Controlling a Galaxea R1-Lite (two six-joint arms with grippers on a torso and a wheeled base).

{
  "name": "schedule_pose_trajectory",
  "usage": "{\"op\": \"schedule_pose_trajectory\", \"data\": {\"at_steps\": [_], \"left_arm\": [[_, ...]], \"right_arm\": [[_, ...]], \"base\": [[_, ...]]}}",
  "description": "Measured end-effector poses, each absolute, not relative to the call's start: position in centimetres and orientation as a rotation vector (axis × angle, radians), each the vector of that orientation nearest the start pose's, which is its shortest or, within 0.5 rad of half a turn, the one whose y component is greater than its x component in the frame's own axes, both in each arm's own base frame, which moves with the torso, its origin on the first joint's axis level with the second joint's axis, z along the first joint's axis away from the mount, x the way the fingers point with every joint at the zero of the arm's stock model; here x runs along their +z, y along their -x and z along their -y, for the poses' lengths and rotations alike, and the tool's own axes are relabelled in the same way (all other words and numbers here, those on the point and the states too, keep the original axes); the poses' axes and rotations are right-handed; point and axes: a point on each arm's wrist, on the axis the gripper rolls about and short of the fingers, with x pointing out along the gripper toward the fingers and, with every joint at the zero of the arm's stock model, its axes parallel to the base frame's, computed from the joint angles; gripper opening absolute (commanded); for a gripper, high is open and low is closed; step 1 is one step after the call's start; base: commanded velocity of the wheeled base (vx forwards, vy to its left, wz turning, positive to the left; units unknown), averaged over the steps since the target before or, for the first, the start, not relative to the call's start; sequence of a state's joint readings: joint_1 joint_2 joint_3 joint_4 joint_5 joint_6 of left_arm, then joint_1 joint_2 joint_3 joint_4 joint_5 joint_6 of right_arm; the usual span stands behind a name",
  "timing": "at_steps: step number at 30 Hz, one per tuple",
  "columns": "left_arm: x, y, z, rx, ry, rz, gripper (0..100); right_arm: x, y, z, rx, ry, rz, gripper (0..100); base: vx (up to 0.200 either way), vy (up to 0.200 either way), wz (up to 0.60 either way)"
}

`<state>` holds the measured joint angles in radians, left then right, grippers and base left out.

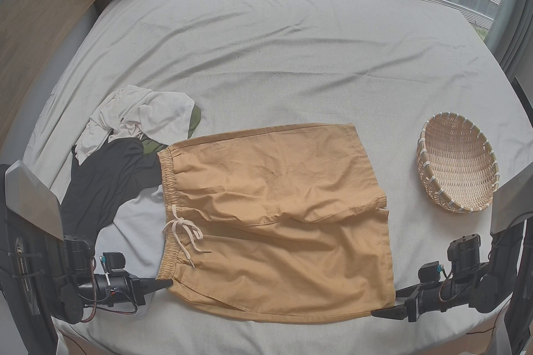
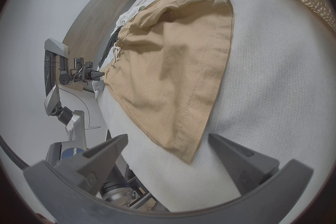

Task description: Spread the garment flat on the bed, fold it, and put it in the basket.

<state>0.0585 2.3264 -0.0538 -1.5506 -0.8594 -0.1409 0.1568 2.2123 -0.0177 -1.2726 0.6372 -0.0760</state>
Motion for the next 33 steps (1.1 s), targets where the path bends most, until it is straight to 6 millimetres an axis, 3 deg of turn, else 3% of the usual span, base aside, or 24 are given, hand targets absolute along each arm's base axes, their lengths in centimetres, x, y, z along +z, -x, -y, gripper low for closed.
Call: {"op": "schedule_pose_trajectory", "data": {"at_steps": [17,33], "left_arm": [[-1.6,-22.4,0.4,-0.734,0.446,-0.677,0],[2.6,-21.2,0.4,-0.837,0.407,-0.534,0]], "right_arm": [[-2.0,-18.9,-4.3,0.782,-0.176,-0.919,0],[3.2,-20.7,-4.3,0.767,-0.251,-0.557,0]], "base": [[0.0,0.0,0.0],[0.0,0.0,0.0]]}}
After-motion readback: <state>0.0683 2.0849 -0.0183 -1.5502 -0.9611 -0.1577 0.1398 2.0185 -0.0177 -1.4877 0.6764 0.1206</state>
